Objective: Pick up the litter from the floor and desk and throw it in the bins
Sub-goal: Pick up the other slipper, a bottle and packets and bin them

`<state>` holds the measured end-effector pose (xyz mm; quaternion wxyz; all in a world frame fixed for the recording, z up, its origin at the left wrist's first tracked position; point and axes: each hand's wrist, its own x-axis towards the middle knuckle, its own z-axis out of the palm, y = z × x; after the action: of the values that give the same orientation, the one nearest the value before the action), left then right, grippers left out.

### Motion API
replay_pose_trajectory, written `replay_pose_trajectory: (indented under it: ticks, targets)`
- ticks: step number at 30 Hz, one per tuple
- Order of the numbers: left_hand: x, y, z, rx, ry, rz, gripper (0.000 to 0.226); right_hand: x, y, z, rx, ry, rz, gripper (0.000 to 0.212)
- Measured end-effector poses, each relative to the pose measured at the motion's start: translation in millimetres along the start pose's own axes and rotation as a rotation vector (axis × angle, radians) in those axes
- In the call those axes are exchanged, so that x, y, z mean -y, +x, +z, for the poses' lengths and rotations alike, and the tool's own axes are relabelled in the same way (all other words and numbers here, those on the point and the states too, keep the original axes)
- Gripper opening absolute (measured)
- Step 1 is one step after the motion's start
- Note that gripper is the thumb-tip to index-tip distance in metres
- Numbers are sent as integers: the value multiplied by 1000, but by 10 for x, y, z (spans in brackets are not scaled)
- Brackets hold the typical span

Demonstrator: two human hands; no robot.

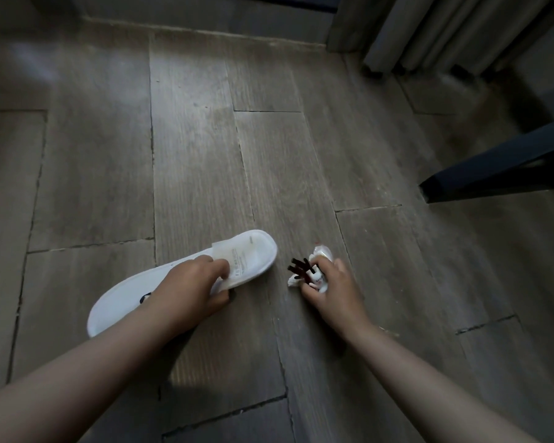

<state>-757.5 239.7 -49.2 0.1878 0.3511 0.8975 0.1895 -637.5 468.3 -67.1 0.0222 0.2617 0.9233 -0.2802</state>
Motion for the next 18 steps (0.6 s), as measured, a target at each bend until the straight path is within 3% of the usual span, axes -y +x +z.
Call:
replay_pose_trajectory:
  ticks: [3,11,18]
  targets:
    - [60,37,-96,34,-67,17,12,50,10,29,-5,21,28,29]
    - [185,201,-177,214,-170,46,18,134,91,-4,62,5,87,22]
    - [53,75,-268,158,-143,-14,14,268,166,-63,99,70,231,21]
